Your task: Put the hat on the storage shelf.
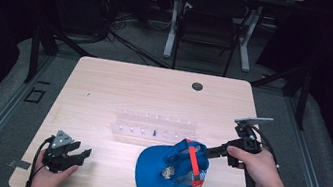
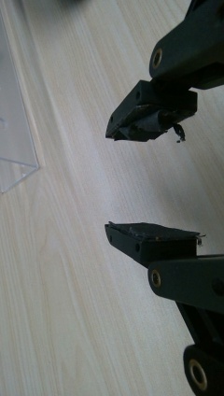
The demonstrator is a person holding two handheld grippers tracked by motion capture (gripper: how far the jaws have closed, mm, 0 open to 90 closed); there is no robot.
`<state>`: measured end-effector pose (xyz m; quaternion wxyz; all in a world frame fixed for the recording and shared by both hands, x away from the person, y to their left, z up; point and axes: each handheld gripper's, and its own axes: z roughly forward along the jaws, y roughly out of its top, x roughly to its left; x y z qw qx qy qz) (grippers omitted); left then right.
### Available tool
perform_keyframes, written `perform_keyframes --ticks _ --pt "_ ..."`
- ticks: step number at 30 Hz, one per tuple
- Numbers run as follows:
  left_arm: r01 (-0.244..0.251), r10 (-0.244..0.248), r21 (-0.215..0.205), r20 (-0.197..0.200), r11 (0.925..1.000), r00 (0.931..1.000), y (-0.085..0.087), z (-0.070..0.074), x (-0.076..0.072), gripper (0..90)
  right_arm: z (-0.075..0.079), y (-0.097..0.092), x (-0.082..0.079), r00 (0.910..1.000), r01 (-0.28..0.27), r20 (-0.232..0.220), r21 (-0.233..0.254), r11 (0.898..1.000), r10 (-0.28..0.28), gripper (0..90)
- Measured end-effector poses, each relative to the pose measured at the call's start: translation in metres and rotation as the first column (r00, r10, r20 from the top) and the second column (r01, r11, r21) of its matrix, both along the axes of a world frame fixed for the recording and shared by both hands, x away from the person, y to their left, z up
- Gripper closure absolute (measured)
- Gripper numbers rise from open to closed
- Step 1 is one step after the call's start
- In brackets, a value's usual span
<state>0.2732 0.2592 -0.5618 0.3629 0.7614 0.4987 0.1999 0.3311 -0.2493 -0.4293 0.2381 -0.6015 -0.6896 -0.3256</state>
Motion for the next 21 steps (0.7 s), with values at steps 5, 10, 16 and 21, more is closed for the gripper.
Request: perform_keyframes --ticks 5,10,16,21 --pt "-0.001 0.001 -0.001 0.001 1.0000 1.0000 0.000 0.000 0.000 47.3 0.008 0.002 0.000 0.9999 0.008 0.014 0.040 0.999 -0.008 90.0" --pt "0.003 -0.004 0.002 0.002 1.0000 1.0000 -0.001 0.000 0.000 47.3 0.015 0.003 0.000 0.9996 0.003 0.028 0.081 0.997 -0.005 90.0" --pt "0.001 -0.001 -0.002 0.001 1.0000 1.0000 0.000 0.000 0.000 47.3 0.028 0.006 -0.001 0.9989 -0.006 0.047 0.136 0.991 0.000 90.0" --pt "0.003 -0.003 0.000 -0.001 1.0000 1.0000 0.000 0.000 0.000 47.3 0.040 0.008 0.000 0.9980 -0.018 0.063 0.177 0.984 0.006 90.0"
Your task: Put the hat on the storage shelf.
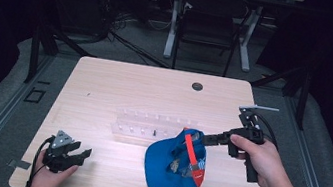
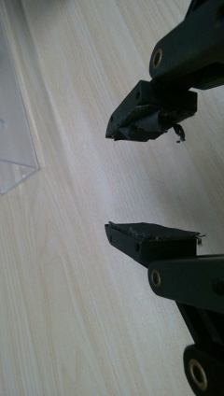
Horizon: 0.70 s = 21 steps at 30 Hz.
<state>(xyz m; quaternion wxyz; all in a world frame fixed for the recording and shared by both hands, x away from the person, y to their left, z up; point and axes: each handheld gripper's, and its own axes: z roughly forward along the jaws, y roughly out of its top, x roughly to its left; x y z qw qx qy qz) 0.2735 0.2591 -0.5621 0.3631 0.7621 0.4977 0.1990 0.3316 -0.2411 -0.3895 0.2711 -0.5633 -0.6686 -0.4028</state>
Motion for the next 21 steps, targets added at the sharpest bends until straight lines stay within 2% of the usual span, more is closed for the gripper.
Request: perform_keyframes --ticks 4,5,11,15,18,21 --pt "0.001 -0.001 0.001 0.001 1.0000 1.0000 -0.001 0.000 0.000 47.4 0.011 0.002 0.000 0.9997 -0.005 0.023 0.038 0.999 0.004 90.0" --pt "0.003 -0.003 0.002 0.002 1.0000 1.0000 -0.001 0.000 -0.001 47.5 0.021 0.005 -0.001 0.9990 -0.009 0.044 0.057 0.998 0.006 90.0" --pt "0.007 -0.007 0.001 -0.003 1.0000 1.0000 -0.002 -0.001 0.000 47.5 0.041 0.010 -0.003 0.9967 -0.020 0.080 0.074 0.997 0.014 90.0" --pt "0.007 -0.008 -0.026 -0.005 0.9996 1.0000 -0.004 -0.001 0.000 47.6 0.048 0.014 -0.004 0.9949 -0.031 0.098 0.079 0.996 0.023 90.0" --pt "0.018 -0.018 -0.023 -0.008 0.9996 0.9998 -0.005 0.000 0.000 47.6 0.049 0.015 -0.003 0.9949 -0.028 0.099 0.076 0.997 0.020 90.0" --pt "0.017 -0.018 -0.049 -0.015 0.9987 0.9997 -0.007 0.001 0.000 47.6 0.048 0.014 -0.001 0.9949 -0.020 0.100 0.083 0.996 0.012 90.0"
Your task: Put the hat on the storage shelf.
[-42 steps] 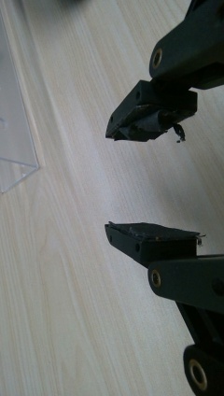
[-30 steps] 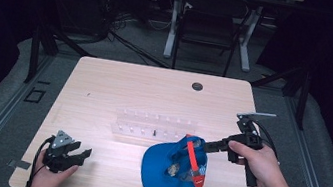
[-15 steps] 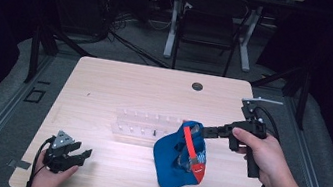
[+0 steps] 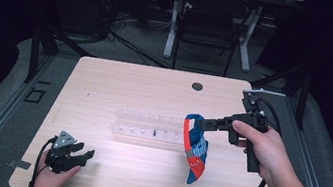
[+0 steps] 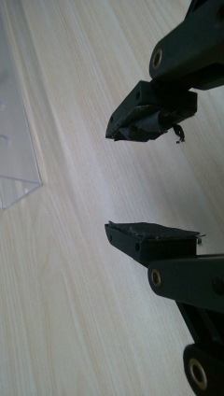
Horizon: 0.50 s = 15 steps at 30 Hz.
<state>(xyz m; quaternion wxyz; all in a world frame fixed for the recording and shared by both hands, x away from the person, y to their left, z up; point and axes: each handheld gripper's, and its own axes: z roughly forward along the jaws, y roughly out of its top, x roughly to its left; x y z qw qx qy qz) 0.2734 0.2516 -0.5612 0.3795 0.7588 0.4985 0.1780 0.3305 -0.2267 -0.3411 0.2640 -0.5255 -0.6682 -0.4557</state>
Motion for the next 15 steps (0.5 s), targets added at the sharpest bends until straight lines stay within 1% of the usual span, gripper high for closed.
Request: perform_keyframes --ticks 1,5,6,9,11,15 --pt "0.008 -0.008 -0.016 0.002 0.9998 1.0000 -0.001 0.001 0.000 47.6 0.000 0.000 0.001 1.0000 0.001 -0.001 0.006 1.000 -0.001 90.0" --pt "0.022 -0.021 -0.036 0.026 0.9991 0.9994 -0.007 0.008 -0.001 47.7 0.002 0.002 0.004 1.0000 0.002 0.001 0.034 0.999 -0.002 90.0" --pt "0.028 -0.027 -0.037 0.028 0.9989 0.9992 -0.008 0.010 -0.002 47.9 0.003 0.004 0.004 1.0000 0.005 -0.003 0.038 0.999 -0.005 90.0" --pt "0.035 -0.033 -0.035 0.036 0.9988 0.9988 -0.010 0.012 -0.002 48.1 0.005 0.007 0.006 1.0000 -0.004 0.005 0.040 0.999 0.003 90.0" --pt "0.040 -0.039 -0.029 0.039 0.9988 0.9985 -0.012 0.014 -0.003 48.1 0.007 0.013 0.008 0.9999 -0.006 0.011 0.057 0.998 0.006 90.0" --pt "0.054 -0.052 -0.041 0.059 0.9977 0.9969 -0.016 0.021 -0.004 48.3 0.010 0.022 0.012 0.9996 -0.020 0.021 0.073 0.997 0.018 90.0"
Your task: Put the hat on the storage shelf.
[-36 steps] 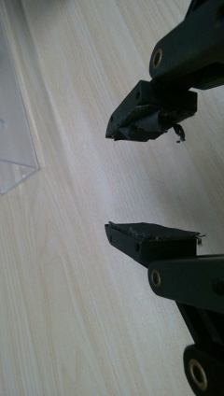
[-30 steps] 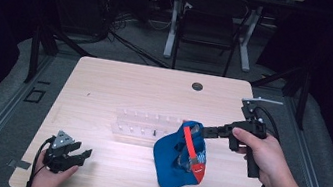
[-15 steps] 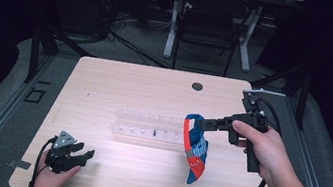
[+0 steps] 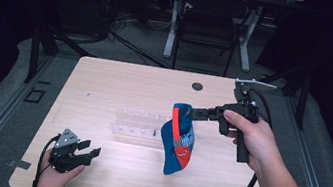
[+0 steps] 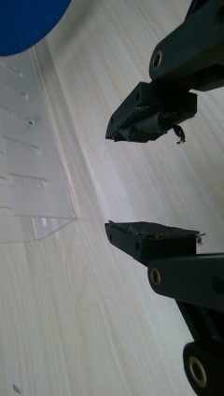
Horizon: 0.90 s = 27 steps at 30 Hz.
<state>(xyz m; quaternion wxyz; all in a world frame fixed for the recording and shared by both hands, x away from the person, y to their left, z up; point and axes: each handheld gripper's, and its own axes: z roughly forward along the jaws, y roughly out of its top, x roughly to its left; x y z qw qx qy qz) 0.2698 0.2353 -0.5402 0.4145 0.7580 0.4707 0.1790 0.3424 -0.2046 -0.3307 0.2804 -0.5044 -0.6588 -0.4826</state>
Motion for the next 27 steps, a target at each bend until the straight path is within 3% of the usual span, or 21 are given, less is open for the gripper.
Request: perform_keyframes --ticks 4,5,6,15,22,27 --pt "0.012 -0.012 -0.006 0.006 0.9999 0.9999 -0.003 0.006 0.000 49.2 0.001 0.006 0.003 1.0000 -0.006 0.005 0.006 1.000 0.006 90.0" --pt "0.030 -0.030 -0.040 -0.003 0.9987 0.9995 -0.005 0.010 0.000 49.6 0.002 0.009 0.004 0.9999 -0.006 0.014 0.014 1.000 0.005 90.0" --pt "0.040 -0.040 -0.046 -0.004 0.9982 0.9992 -0.007 0.011 0.000 50.0 0.003 0.010 0.005 0.9999 -0.011 0.013 0.012 1.000 0.011 90.0" --pt "0.103 -0.101 -0.035 0.046 0.9941 0.9938 -0.029 0.028 -0.004 51.4 0.013 0.019 0.009 0.9997 -0.006 0.026 0.021 1.000 0.005 90.0" --pt "0.182 -0.179 -0.025 0.094 0.9830 0.9794 -0.054 0.046 -0.012 51.4 0.018 0.023 0.011 0.9993 -0.009 0.037 0.023 1.000 0.008 90.0" --pt "0.252 -0.248 -0.016 0.132 0.9676 0.9598 -0.079 0.062 -0.017 51.4 0.024 0.027 0.014 0.9989 -0.003 0.046 0.021 1.000 0.002 90.0"
